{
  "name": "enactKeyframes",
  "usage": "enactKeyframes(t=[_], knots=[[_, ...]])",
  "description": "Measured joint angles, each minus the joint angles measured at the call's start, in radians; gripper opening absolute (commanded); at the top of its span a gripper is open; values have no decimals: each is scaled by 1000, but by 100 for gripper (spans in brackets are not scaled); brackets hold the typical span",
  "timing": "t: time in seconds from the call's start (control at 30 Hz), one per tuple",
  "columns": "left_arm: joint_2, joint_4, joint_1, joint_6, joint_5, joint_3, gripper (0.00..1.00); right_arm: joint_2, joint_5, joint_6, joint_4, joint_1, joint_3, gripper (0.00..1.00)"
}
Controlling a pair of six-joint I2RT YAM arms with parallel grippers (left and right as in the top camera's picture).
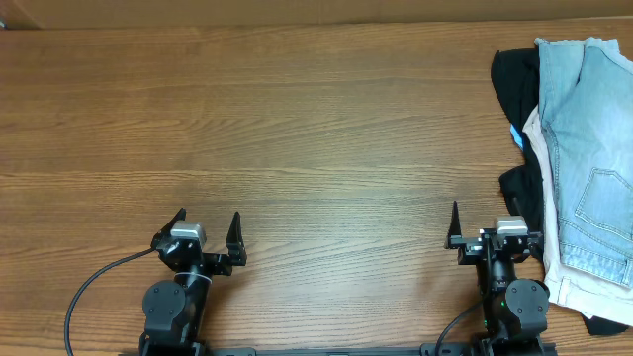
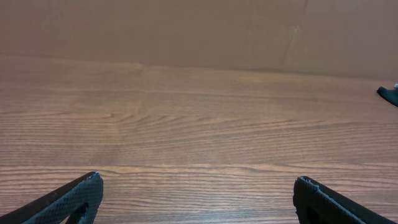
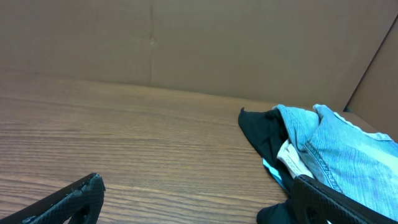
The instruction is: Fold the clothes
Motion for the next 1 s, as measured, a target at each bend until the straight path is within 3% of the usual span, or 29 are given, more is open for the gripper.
enactKeyframes(t=[0.13,0.3,0.5,1.0], knots=[[-64,13,150,335,-105,0,100,-5,-83,204,40,18,0,100],[-69,11,161,486,-150,0,100,-5,-115,292,40,20,0,100],[-69,11,161,554,-169,0,100,-5,-133,329,40,21,0,100],[-69,12,161,577,-172,0,100,-5,-134,343,39,21,0,100]])
